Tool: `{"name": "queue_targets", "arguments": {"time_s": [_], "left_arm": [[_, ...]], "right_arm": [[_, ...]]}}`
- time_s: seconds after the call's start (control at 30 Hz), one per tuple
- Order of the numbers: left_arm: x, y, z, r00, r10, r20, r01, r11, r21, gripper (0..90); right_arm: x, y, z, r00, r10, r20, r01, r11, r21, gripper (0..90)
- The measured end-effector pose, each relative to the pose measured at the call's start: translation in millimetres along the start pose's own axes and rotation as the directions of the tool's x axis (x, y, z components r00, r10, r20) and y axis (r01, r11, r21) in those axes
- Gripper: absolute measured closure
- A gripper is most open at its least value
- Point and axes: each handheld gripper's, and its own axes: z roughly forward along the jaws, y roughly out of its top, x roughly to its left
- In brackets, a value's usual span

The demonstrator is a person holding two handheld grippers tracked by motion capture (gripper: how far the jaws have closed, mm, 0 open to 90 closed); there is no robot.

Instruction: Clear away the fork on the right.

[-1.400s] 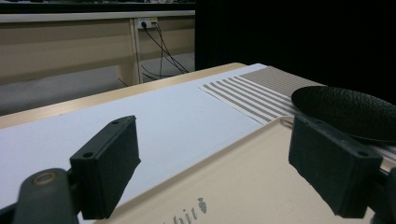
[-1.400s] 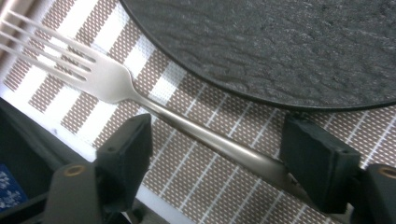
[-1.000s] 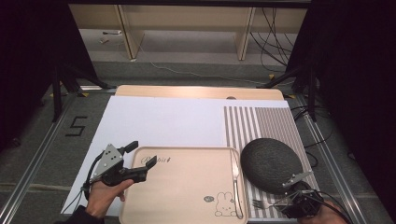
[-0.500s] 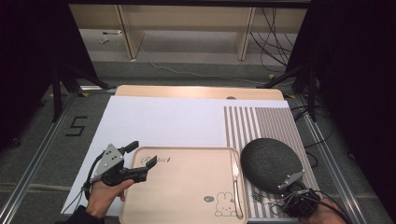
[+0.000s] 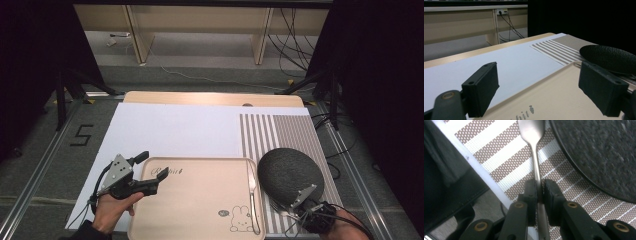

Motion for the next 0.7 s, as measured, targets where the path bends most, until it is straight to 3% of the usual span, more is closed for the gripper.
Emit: {"name": "queue_targets", "arguments": {"time_s": [0.1,0.37,0.7], "left_arm": [[0.1,0.0,0.1,1.0000,0.002,-0.003,-0.002,1.0000,0.001,15.9],[0.2,-0.1,0.1,1.0000,0.003,-0.002,-0.003,1.0000,0.002,15.9],[0.1,-0.1,0.1,1.0000,0.003,-0.003,-0.003,1.0000,0.003,15.9]], "right_arm": [[2.1,2.1,-0.3,0.9992,-0.040,0.009,0.039,0.999,0.015,83.1],[4.5,3.2,-1.3,0.9982,-0.058,-0.012,0.058,0.998,0.011,84.2],[13.1,10.6,-12.6,0.9945,-0.093,-0.048,0.088,0.993,-0.084,84.4]]}}
